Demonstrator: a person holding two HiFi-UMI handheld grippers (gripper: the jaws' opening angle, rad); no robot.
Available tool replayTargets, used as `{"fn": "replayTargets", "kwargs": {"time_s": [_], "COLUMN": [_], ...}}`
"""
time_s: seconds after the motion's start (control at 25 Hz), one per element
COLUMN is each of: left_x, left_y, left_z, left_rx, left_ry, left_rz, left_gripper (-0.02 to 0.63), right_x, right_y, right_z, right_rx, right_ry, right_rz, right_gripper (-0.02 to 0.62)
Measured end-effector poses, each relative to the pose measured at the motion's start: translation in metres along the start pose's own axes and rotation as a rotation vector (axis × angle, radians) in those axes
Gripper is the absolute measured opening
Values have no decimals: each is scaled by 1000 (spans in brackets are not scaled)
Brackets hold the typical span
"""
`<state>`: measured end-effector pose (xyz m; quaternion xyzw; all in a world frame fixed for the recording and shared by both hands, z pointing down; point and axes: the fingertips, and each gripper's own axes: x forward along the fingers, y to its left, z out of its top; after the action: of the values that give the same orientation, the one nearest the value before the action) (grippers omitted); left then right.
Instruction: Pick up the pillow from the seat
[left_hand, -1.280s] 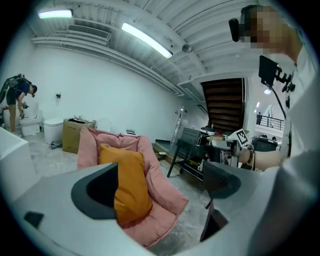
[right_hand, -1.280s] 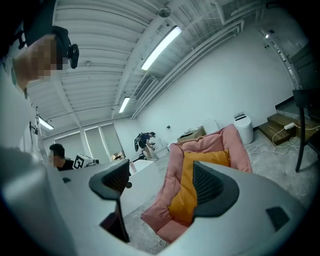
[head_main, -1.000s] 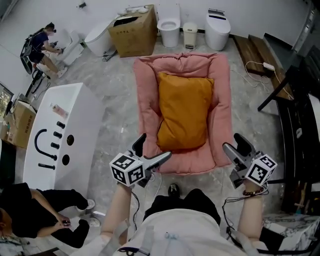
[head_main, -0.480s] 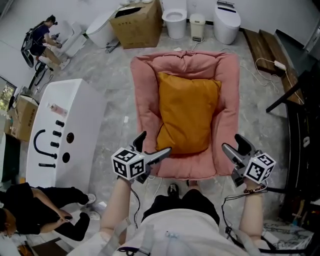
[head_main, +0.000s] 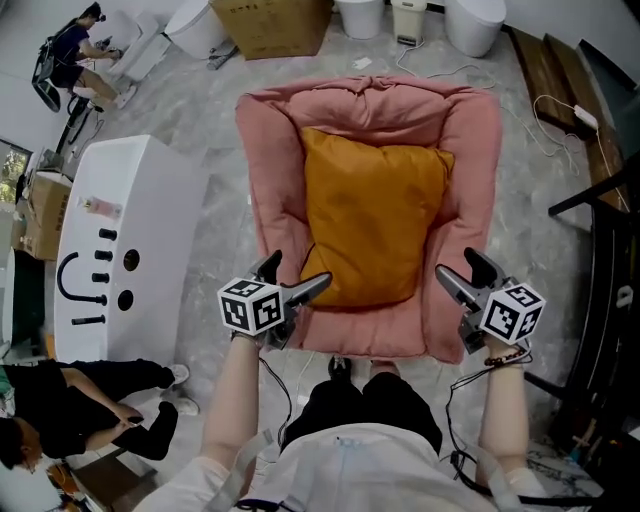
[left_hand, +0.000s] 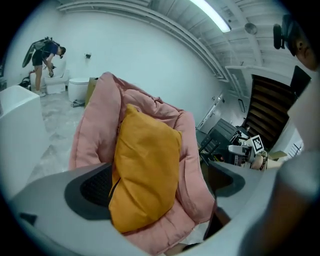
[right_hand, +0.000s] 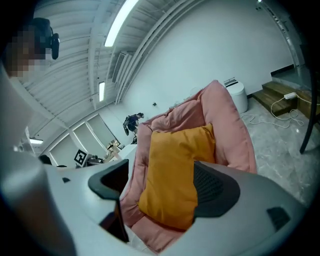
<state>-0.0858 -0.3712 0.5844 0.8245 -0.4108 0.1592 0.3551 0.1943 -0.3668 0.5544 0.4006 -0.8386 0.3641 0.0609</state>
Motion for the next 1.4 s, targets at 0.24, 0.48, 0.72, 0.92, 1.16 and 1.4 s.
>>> {"fn": "replayTargets", "kwargs": {"time_s": [0.24, 0.48, 0.72, 0.92, 1.16, 1.4], "left_x": [41, 69, 113, 139, 162, 183], "left_y": [21, 55, 73, 97, 120, 131], "left_z": [-11, -24, -43, -65, -87, -91], "left_rx": [-4, -41, -87, -134, -167, -170], "left_ry": [62, 100, 169, 210, 255, 261], "left_rz": [19, 55, 29, 33, 45, 20], "left_gripper": [578, 578, 578, 578, 578, 578], "right_x": [31, 65, 107, 138, 158, 180], "right_y": [-48, -86, -119, -140, -160, -161], "right_z": [-12, -28, -59, -83, -106, -117], "right_rx": [51, 111, 165, 175, 189, 203], "right_ry": [64, 99, 177, 268, 338, 371], "right_rz": [-5, -11, -19, -13, 5, 73], "right_gripper": [388, 388, 400, 416, 428, 428]}}
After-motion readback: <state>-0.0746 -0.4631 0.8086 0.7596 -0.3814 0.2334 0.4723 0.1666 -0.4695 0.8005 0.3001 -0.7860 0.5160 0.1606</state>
